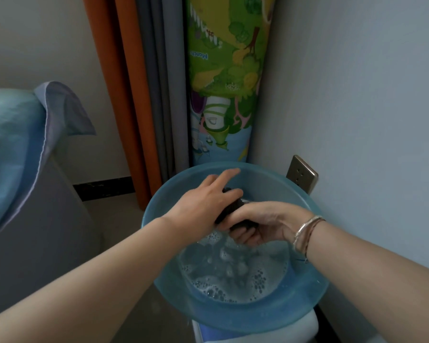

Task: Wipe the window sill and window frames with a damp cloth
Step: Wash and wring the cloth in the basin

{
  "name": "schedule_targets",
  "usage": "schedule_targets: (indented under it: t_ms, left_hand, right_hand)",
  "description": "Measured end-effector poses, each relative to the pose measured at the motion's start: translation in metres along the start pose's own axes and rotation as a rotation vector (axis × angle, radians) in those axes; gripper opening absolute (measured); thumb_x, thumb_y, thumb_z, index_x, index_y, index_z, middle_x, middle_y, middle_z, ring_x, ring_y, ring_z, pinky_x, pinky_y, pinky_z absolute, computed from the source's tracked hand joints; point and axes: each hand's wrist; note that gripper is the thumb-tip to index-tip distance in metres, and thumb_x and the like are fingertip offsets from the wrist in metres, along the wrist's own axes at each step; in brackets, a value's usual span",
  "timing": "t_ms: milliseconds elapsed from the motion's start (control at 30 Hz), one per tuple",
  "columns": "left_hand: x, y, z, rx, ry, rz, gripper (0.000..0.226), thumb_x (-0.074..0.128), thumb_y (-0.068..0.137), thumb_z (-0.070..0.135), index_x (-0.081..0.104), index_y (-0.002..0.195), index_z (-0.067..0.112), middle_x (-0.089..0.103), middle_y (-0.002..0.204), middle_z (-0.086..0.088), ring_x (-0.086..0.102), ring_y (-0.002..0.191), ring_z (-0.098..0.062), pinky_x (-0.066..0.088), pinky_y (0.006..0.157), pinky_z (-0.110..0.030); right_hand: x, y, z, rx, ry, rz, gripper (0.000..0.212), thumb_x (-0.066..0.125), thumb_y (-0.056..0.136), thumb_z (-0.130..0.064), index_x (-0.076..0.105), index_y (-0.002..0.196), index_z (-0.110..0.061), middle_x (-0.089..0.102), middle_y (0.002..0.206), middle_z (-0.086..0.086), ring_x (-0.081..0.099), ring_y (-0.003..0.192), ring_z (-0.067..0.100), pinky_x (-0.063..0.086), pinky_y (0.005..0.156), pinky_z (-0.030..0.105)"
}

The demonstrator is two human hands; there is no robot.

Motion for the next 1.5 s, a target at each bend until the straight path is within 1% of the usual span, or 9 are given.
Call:
schedule_targets:
  t_ms: [267,600,733,867,1000,1200,1333,1400,1500]
  left_hand:
    - [-0.006,0.01,0.006,-0.08,0.088,-0.132,0.006,0.055,0.085,0.024,0.05,0.088,0.026,0.059,0.087,0.007,0.06,0.08,-0.021,0.04,0.061,-0.03]
    - [0.014,0.009,0.018,-0.298,-0.045,-0.451,0.016,0.048,0.084,0.024,0.046,0.069,0.02,0.051,0.076,0.004,0.054,0.076,-0.021,0.042,0.065,-0.028]
    - [0.019,0.008,0.016,-0.436,-0.477,-0.56,0.024,0.054,0.078,0.013,0.046,0.055,0.017,0.048,0.056,0.002,0.045,0.053,-0.015,0.036,0.05,-0.023]
    - [0.023,0.005,0.011,-0.535,-0.756,-0.575,0.025,0.066,0.08,0.019,0.051,0.061,0.015,0.05,0.049,0.0,0.046,0.041,-0.013,0.043,0.05,-0.024]
    - [0.028,0.001,0.013,-0.573,-0.803,-0.303,0.035,0.071,0.078,0.026,0.05,0.106,0.023,0.068,0.082,0.0,0.066,0.048,-0.016,0.059,0.055,-0.029]
    - [0.016,-0.003,0.006,-0.537,-0.45,-0.101,0.008,0.055,0.083,0.027,0.061,0.085,0.022,0.066,0.073,0.002,0.066,0.058,-0.019,0.057,0.059,-0.032]
    - [0.005,-0.003,0.001,-0.485,-0.225,0.08,0.009,0.053,0.083,0.018,0.058,0.091,0.021,0.061,0.086,0.003,0.061,0.078,-0.022,0.047,0.063,-0.033]
    - [0.0,-0.002,-0.003,-0.4,-0.189,0.167,0.011,0.058,0.083,0.019,0.053,0.092,0.023,0.054,0.094,0.005,0.059,0.084,-0.023,0.048,0.062,-0.037]
    - [-0.001,-0.003,-0.004,-0.226,-0.082,0.093,0.027,0.064,0.083,0.022,0.05,0.105,0.027,0.043,0.111,0.008,0.051,0.096,-0.017,0.042,0.057,-0.035]
  right_hand:
    - [0.013,0.01,-0.004,0.042,-0.432,0.253,0.035,0.056,0.082,-0.019,0.037,0.053,-0.021,0.031,0.046,-0.005,0.024,0.042,0.011,0.017,0.045,0.022]
    - [0.015,0.023,0.019,-0.326,-1.529,0.743,0.014,0.051,0.087,-0.023,0.064,0.084,-0.017,0.068,0.092,0.005,0.064,0.086,0.028,0.033,0.057,0.026]
    - [0.004,0.028,0.028,-0.586,-1.728,0.781,0.028,0.083,0.043,-0.009,0.055,0.045,-0.016,0.055,0.042,0.001,0.052,0.033,0.022,0.013,0.042,0.014]
    - [-0.006,0.03,0.029,-0.658,-1.748,0.866,0.032,0.084,0.037,-0.008,0.055,0.048,-0.018,0.051,0.039,-0.002,0.047,0.029,0.021,0.016,0.041,0.016]
    - [-0.01,0.032,0.024,-0.645,-1.633,0.922,0.029,0.083,0.039,-0.008,0.059,0.054,-0.016,0.054,0.042,0.0,0.05,0.032,0.024,0.018,0.041,0.018]
    - [0.001,0.031,0.021,-0.53,-1.317,0.891,0.019,0.055,0.081,-0.008,0.042,0.093,-0.016,0.061,0.087,0.007,0.059,0.078,0.032,0.031,0.056,0.033]
    - [-0.001,0.034,0.022,-0.336,-0.533,0.893,0.025,0.063,0.082,-0.016,0.044,0.098,-0.016,0.056,0.08,-0.001,0.056,0.064,0.016,0.035,0.048,0.025]
    - [-0.002,0.03,0.02,-0.22,0.06,0.703,0.02,0.057,0.091,-0.023,0.054,0.106,-0.01,0.063,0.074,0.003,0.057,0.051,0.013,0.038,0.045,0.021]
    - [-0.004,0.014,0.015,-0.122,0.47,0.254,0.068,0.034,0.092,-0.064,0.056,0.12,-0.006,0.068,0.088,0.012,0.062,0.054,0.018,0.043,0.038,0.019]
Point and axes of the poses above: each hand's wrist, its own y-axis towards the middle knuckle, its own x-axis out of the palm, z = x × y
